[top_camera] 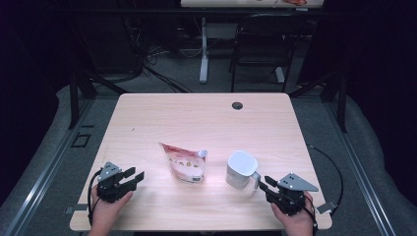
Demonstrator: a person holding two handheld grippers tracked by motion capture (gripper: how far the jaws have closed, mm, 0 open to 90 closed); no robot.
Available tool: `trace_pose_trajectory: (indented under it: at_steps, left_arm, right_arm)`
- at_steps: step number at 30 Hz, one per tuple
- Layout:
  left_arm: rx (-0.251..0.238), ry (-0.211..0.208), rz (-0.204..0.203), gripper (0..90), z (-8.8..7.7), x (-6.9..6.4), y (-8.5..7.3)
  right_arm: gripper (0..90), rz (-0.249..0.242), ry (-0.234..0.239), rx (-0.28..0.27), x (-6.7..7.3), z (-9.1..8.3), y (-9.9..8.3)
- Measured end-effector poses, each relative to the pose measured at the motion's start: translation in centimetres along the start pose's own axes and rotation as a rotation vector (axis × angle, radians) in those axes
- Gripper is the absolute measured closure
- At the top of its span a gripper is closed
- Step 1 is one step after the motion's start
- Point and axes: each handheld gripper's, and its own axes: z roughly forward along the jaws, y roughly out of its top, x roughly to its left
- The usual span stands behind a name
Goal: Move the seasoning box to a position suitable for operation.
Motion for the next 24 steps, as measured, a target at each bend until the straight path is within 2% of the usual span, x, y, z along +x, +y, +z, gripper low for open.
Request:
trace_pose_trajectory:
  at_steps: [2,4,9,11,15,17,21,24]
  left_arm:
    - [-0.003,0.001,0.002,56.3,0.2,0.0,-0.1]
    - [0.014,0.000,-0.002,56.6,0.5,0.0,-0.1]
    - [0.002,-0.002,0.009,57.2,0.5,0.1,0.0]
    - [-0.004,-0.003,0.002,59.1,0.4,0.2,0.0]
    - [-0.021,-0.002,-0.020,57.4,0.2,0.3,0.0]
    - [-0.026,-0.001,-0.016,55.9,0.1,0.3,0.0]
    - [-0.022,0.001,-0.011,54.5,-0.1,0.1,0.0]
    - [-0.016,-0.003,-0.014,53.5,0.0,0.0,-0.3]
  right_arm:
    - [67.9,0.002,0.006,0.002,0.0,0.0,-0.1]
    - [66.6,-0.004,-0.002,-0.002,-0.3,0.0,-0.2]
    - [65.1,0.002,0.000,0.005,-0.4,0.2,-0.4]
    - [65.5,-0.024,-0.008,0.008,-0.2,0.6,-0.3]
    - [65.9,-0.014,-0.014,0.012,-0.1,0.6,-0.4]
    - [66.3,-0.014,-0.008,0.013,-0.1,0.5,-0.4]
    - [63.0,-0.039,-0.008,0.012,0.8,0.4,-0.2]
    - [60.7,-0.026,-0.024,0.009,1.1,1.1,0.0]
